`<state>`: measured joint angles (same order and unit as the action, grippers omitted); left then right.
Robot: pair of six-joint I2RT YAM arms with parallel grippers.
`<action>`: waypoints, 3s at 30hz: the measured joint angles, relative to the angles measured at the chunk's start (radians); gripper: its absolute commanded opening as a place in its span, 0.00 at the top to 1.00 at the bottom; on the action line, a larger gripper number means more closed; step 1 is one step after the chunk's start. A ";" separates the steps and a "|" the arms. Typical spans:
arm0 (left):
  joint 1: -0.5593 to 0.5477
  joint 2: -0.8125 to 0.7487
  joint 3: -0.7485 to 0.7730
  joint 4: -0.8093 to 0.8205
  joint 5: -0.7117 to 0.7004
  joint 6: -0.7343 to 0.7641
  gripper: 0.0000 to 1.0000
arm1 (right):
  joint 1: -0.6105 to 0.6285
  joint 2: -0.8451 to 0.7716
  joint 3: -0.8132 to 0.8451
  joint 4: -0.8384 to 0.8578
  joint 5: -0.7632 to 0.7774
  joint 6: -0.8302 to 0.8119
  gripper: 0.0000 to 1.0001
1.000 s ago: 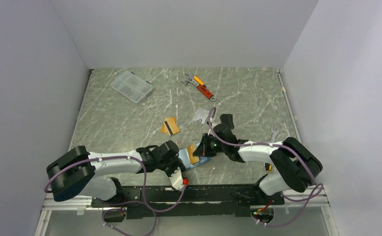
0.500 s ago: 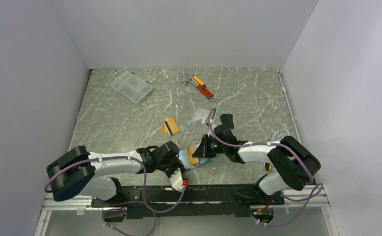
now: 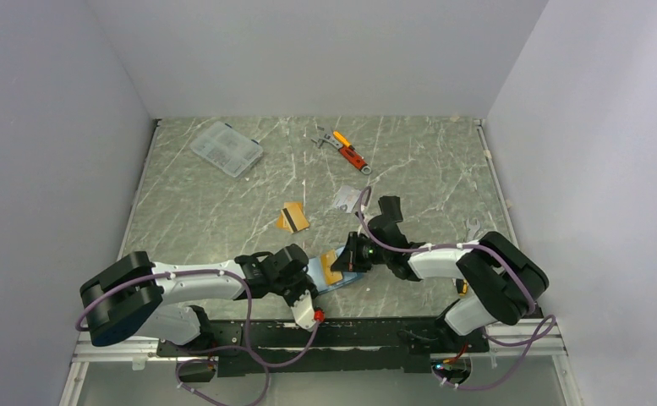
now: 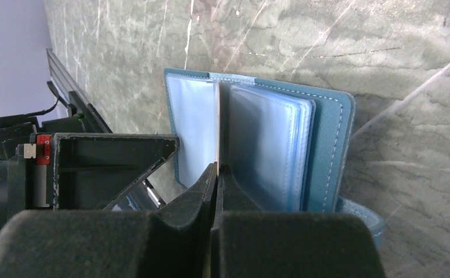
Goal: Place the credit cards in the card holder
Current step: Insert the credit card into the card holder.
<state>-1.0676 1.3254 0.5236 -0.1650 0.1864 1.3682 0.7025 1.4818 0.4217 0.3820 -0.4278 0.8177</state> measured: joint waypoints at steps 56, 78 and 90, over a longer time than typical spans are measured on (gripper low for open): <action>-0.034 -0.006 -0.003 -0.012 -0.007 0.000 0.80 | 0.001 0.050 0.098 -0.169 -0.050 -0.115 1.00; -0.035 -0.006 -0.005 -0.013 -0.007 0.000 0.83 | 0.020 0.114 0.190 -0.263 -0.076 -0.187 0.90; -0.037 -0.005 -0.005 -0.011 0.000 0.001 0.84 | 0.048 0.082 0.259 -0.434 0.011 -0.231 0.57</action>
<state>-1.1042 1.3201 0.5186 -0.1757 0.1867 1.3689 0.7509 1.5635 0.6807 -0.0521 -0.4171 0.5865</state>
